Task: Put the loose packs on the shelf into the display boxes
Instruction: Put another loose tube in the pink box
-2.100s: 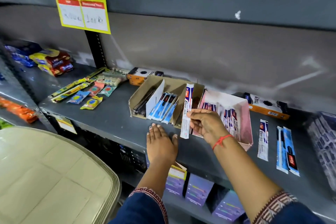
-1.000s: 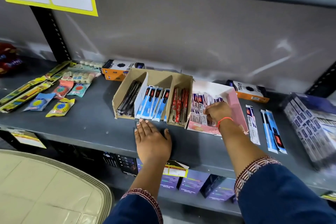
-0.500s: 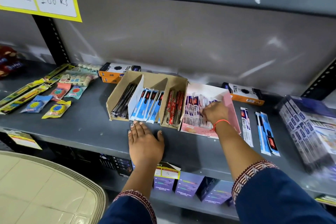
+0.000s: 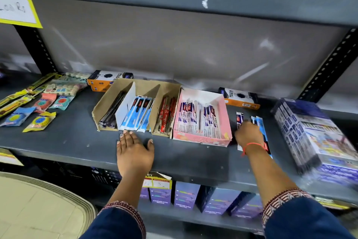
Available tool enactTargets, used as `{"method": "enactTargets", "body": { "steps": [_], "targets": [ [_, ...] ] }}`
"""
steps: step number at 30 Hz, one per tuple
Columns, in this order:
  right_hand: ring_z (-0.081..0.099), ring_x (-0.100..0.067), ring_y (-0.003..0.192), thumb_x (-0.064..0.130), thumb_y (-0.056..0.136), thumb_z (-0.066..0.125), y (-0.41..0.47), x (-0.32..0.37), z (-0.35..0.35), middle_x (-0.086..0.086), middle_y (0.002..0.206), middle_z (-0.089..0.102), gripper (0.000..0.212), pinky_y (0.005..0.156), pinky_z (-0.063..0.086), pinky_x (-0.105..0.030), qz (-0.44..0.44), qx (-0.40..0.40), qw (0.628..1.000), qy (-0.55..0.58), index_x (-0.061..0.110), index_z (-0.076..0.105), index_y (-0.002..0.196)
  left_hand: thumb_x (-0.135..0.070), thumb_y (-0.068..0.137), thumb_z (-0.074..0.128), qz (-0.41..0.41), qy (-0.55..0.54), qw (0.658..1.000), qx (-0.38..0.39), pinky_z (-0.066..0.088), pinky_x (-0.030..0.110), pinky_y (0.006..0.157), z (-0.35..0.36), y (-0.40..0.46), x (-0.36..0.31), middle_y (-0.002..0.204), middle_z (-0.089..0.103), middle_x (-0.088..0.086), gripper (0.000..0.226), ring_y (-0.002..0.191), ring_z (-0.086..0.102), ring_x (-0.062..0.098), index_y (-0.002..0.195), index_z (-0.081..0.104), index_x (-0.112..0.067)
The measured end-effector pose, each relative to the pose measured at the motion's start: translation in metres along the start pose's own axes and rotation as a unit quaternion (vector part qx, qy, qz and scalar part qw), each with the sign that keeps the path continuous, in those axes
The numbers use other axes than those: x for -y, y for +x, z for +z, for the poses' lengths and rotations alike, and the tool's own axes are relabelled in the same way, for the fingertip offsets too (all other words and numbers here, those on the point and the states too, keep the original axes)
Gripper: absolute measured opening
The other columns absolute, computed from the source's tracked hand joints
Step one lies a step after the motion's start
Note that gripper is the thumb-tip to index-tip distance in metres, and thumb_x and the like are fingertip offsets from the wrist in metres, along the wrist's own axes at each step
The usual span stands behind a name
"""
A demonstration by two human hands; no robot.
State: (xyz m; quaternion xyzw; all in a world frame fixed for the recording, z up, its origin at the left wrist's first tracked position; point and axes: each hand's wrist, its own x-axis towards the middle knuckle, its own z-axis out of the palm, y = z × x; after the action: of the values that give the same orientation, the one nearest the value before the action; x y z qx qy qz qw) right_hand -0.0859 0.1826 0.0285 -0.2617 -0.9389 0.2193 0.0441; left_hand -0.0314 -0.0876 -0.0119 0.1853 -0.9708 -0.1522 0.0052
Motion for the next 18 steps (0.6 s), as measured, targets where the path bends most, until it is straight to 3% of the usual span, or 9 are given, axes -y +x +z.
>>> {"method": "enactTargets", "body": {
  "steps": [4,13,18],
  "targets": [
    [0.052,-0.042,0.12,0.001,0.088,0.041,0.013,-0.001,0.001,-0.028,0.129,0.055,0.039,0.096,0.045,-0.041,0.025,0.044,0.999,-0.007,-0.005,0.048,0.125,-0.048,0.096,0.025,-0.001,-0.001,1.0,-0.005,0.002,0.035,0.122,0.001,-0.001,0.001,0.159,0.006,0.016,0.073,0.148,0.004,0.025,0.148,0.004,0.0],
    [0.058,-0.037,0.112,0.007,0.087,0.054,0.032,-0.004,-0.009,-0.024,0.123,0.061,0.035,0.087,0.047,-0.034,0.045,0.124,0.991,0.035,-0.006,0.055,0.12,-0.046,0.096,0.027,-0.005,0.008,1.0,-0.011,0.004,0.036,0.121,0.001,-0.002,-0.002,0.158,0.009,0.017,0.072,0.148,0.007,0.026,0.148,0.008,0.0],
    [0.057,-0.037,0.112,0.003,0.087,0.052,0.033,-0.001,-0.011,-0.026,0.124,0.06,0.036,0.092,0.046,-0.035,0.041,0.137,0.989,0.046,-0.009,0.056,0.12,-0.045,0.097,0.025,-0.017,0.022,1.0,0.003,0.003,0.036,0.121,0.001,-0.001,-0.003,0.159,0.007,0.017,0.071,0.148,0.005,0.026,0.148,0.006,0.0]
  ]
}}
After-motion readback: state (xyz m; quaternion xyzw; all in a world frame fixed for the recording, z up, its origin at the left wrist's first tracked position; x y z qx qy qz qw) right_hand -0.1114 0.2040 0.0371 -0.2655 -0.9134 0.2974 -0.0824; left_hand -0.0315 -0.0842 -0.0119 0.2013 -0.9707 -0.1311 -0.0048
